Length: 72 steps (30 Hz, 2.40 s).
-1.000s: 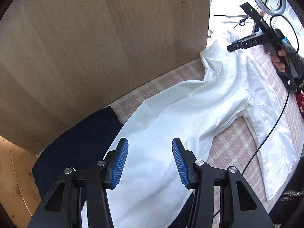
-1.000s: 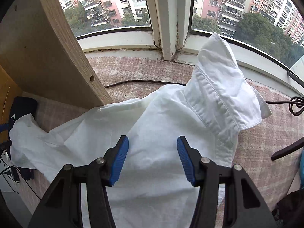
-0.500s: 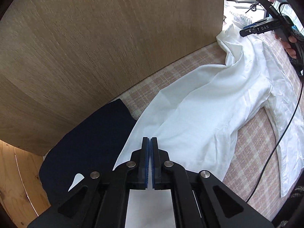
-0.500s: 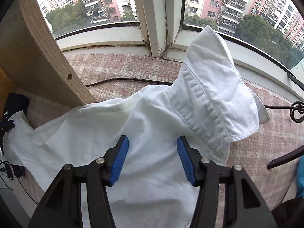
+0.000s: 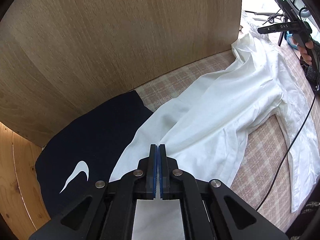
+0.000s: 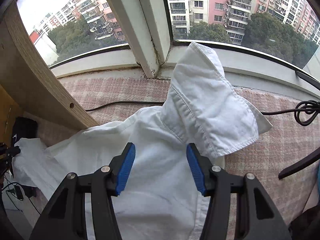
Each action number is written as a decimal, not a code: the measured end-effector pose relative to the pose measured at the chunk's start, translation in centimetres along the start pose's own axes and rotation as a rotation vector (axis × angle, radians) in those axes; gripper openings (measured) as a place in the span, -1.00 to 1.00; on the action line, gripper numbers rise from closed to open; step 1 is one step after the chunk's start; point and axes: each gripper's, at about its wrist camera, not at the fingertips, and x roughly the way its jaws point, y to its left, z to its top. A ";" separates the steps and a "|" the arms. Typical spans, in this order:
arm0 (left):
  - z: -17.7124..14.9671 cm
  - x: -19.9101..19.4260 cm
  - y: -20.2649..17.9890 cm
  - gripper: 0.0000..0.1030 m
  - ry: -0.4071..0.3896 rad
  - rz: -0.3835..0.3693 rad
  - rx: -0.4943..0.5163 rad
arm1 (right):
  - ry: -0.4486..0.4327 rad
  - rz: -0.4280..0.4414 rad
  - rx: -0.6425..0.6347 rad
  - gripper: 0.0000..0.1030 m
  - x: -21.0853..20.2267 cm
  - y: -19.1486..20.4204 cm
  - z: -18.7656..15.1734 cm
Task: Fold clothes
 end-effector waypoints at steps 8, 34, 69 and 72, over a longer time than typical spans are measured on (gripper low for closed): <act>-0.9 -0.2 0.2 -0.98 0.021 -0.014 -0.012 | 0.047 -0.050 -0.586 0.02 2.4 6.2 1.5; -2.2 -1.5 1.1 -0.97 -0.023 0.004 -0.125 | 0.069 0.199 -0.574 -0.88 4.3 3.3 2.2; -24.2 -9.9 6.9 -0.45 -0.144 -0.207 -0.705 | 0.037 0.362 -0.898 0.01 -5.1 33.5 -12.6; -24.4 -10.4 6.8 -0.85 -0.171 -0.216 -0.701 | 0.098 0.393 -0.972 0.01 -2.5 38.0 -15.8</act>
